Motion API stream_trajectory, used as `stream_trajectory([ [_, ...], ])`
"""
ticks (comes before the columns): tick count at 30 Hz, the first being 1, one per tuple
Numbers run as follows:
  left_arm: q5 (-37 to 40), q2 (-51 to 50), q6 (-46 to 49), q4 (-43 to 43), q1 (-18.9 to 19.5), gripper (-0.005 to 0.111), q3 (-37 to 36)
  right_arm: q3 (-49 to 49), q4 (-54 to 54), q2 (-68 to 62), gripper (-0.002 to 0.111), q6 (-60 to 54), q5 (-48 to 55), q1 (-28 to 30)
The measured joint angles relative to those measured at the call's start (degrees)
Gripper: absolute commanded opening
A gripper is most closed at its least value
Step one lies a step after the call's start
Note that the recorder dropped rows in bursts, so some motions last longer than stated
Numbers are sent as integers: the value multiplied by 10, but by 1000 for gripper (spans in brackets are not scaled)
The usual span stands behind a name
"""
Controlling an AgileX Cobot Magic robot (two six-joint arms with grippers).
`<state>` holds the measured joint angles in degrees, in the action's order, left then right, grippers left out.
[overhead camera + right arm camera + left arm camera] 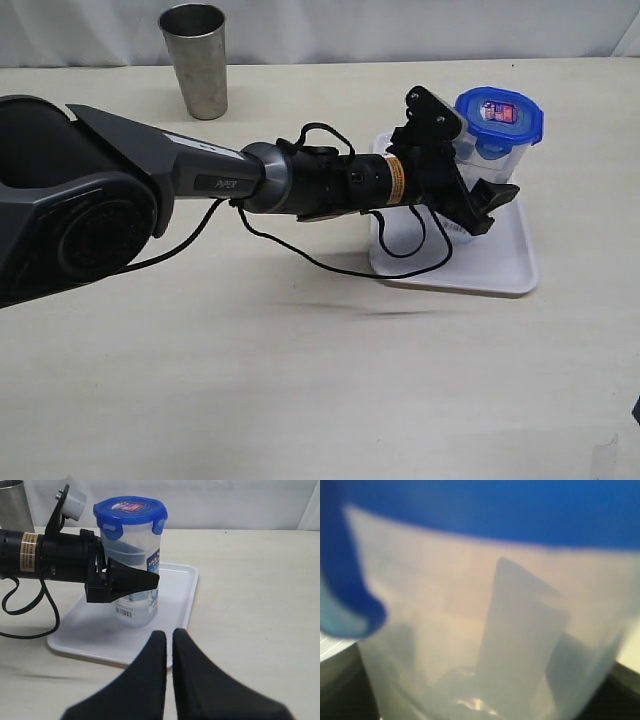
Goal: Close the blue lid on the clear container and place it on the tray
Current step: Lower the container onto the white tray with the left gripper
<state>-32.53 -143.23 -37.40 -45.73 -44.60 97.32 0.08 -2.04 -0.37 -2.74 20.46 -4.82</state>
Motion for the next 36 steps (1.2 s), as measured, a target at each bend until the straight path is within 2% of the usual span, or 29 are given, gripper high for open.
stream_trajectory([
  [3, 4, 0, -1, 7, 0, 96, 0, 0, 0, 0, 4, 0, 0, 0],
  [5, 4, 0, -1, 8, 0, 99, 0, 0, 0, 0, 4, -1, 0, 0],
  [14, 16, 0, -5, 5, 0, 99, 0, 0, 0, 0, 4, -1, 0, 0],
  [19, 34, 1, -45, -45, 0, 99, 0, 0, 0, 0, 4, -1, 0, 0],
  [24, 37, 1, -67, -56, 0, 99, 0, 0, 0, 0, 4, -2, 0, 0],
  [32, 95, 2, -75, -63, 0, 99, 0, 0, 0, 0, 4, -2, 0, 0],
  [36, 114, 11, -80, -93, 0, 99, 0, 0, 0, 0, 4, -2, 0, 0],
])
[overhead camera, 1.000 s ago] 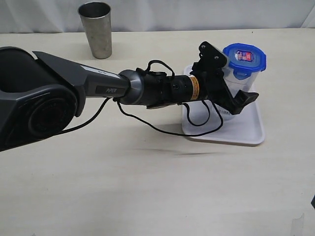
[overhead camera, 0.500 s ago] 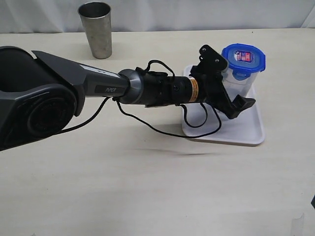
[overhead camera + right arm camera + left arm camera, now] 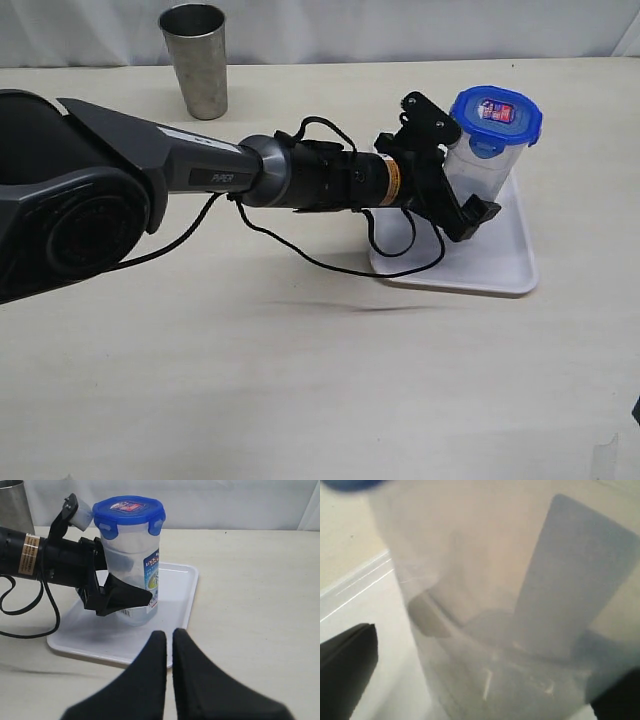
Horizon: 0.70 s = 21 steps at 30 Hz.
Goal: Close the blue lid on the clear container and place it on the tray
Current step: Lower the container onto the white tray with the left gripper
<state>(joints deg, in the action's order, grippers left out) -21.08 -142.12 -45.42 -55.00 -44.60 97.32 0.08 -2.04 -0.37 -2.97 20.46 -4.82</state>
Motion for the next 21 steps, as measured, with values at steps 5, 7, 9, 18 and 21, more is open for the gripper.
stream_trajectory([
  [5, 23, 16, -54, -67, 0, 99, 0, 0, 0, 0, 4, 0, 0, 0],
  [7, 32, 19, -81, -93, 0, 99, 0, 0, 0, 0, 4, 0, 0, 0],
  [9, 40, 20, -101, -114, 0, 99, 0, 0, 0, 0, 4, 0, 0, 0],
  [18, 46, 23, -153, -170, 0, 99, 0, 0, 0, 0, 4, 0, 0, 0],
  [21, 51, 23, -168, -184, 0, 98, 0, 0, 0, 0, 4, 0, 0, 0],
])
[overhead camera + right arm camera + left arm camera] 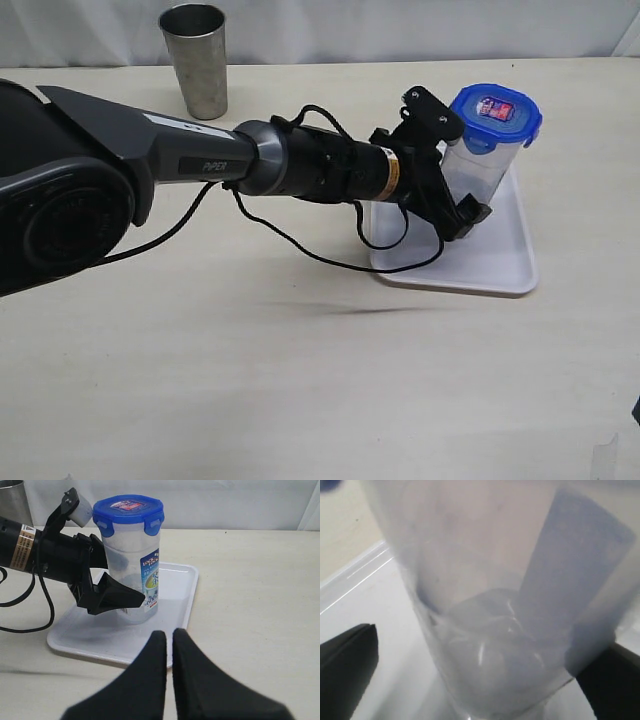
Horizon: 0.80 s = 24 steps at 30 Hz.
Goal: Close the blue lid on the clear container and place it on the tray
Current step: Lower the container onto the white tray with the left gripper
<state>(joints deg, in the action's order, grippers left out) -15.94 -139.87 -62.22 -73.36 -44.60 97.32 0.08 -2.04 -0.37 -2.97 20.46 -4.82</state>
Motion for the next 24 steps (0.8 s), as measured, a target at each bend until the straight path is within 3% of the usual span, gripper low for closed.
stream_trajectory([
  [24, 116, 0, -11, -40, 0, 98, 0, 0, 0, 0, 4, 0, 0, 0],
])
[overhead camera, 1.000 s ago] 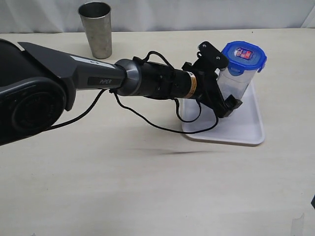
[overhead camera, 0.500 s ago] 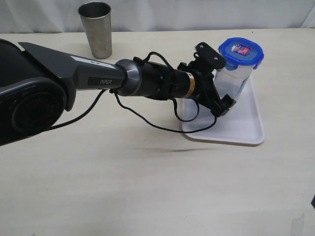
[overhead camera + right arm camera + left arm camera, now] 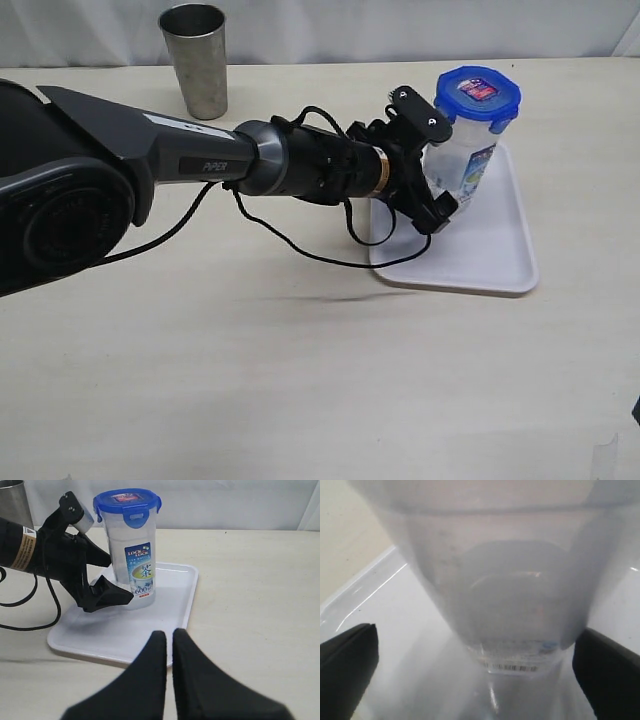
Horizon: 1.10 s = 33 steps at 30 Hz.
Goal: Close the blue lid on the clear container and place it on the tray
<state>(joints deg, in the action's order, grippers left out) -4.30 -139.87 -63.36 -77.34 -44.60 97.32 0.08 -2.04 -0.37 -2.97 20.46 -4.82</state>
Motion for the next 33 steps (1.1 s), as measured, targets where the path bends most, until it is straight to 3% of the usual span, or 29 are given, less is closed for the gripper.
stream_trajectory([
  [20, 212, 0, 2, -1, -2, 98, 0, 0, 0, 0, 4, 0, 0, 0],
  [30, 224, 22, 49, 8, -9, 98, 0, 0, 0, 0, 4, 0, 0, 0],
  [33, 158, 78, 50, 11, 10, 98, -38, 0, 0, 0, 4, 0, 0, 0],
])
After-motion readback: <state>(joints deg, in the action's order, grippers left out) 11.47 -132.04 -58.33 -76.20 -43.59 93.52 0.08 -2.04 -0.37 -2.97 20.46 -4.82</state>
